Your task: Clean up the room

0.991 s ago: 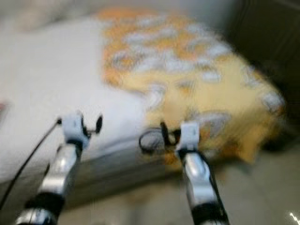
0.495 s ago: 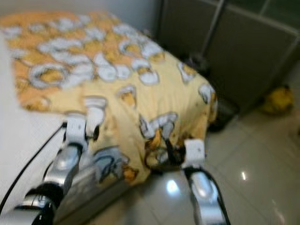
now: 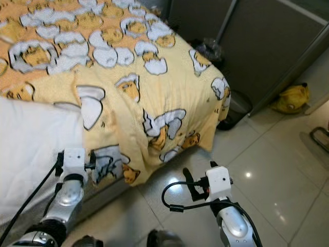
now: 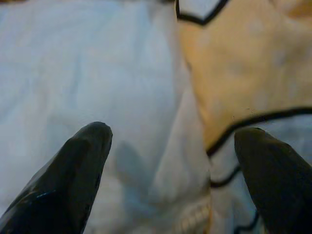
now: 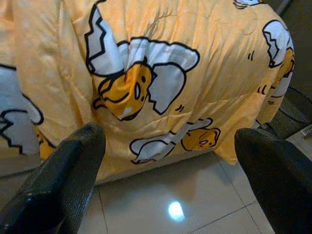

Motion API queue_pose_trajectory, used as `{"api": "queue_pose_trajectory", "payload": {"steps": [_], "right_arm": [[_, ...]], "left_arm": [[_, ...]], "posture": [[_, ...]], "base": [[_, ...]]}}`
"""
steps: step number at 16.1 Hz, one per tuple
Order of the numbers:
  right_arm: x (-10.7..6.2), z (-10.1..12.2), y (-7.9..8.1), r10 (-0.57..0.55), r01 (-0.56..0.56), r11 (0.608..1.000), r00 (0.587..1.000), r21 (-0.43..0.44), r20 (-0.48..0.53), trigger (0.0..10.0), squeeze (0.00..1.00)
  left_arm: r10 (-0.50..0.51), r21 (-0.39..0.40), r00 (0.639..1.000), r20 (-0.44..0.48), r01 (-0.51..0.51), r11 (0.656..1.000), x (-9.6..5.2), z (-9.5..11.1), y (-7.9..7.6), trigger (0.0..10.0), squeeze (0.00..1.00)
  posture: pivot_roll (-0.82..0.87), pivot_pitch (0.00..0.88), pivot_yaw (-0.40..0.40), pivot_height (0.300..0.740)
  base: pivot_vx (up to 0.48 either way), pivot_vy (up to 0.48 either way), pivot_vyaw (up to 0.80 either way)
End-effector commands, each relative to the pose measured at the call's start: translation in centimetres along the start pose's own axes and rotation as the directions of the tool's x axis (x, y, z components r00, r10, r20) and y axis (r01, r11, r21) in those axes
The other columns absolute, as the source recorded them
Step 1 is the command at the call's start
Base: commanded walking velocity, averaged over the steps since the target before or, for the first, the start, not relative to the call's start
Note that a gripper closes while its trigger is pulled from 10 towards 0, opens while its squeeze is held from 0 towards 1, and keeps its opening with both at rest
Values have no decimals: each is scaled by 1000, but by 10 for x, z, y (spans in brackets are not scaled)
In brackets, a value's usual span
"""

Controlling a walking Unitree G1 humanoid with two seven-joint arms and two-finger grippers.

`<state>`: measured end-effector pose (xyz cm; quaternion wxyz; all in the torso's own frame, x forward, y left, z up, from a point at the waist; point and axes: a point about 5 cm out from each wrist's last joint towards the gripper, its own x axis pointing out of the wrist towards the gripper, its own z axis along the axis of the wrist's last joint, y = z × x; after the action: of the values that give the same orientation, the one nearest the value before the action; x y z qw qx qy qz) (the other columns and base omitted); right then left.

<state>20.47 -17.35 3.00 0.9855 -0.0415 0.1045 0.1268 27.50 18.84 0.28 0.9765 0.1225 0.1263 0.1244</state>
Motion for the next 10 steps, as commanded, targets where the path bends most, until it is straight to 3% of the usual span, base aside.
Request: {"api": "queue_pose_trajectory", "payload": {"steps": [1,6,10], "right_arm": [[-4,1,-4,9,-9,1000,1000,-12,-17,10000,0],[-10,2,-4,26,-26,1000,999,-6,-42,10000,0],[-16,3,-3,46,-46,999,997,-13,-67,10000,0]], "left_arm": [[-11,-25,1000,8,12,1000,-3,1,-8,10000,0],[-54,-61,998,36,56,997,-5,7,-25,10000,0],[-44,-51,999,-20,43,998,1,10,-31,10000,0]], "posture": [[-132,183,-186,740],[-145,197,-200,740],[-173,216,-217,740]], "base": [[0,0,0],[0,0,0],[0,0,0]]}}
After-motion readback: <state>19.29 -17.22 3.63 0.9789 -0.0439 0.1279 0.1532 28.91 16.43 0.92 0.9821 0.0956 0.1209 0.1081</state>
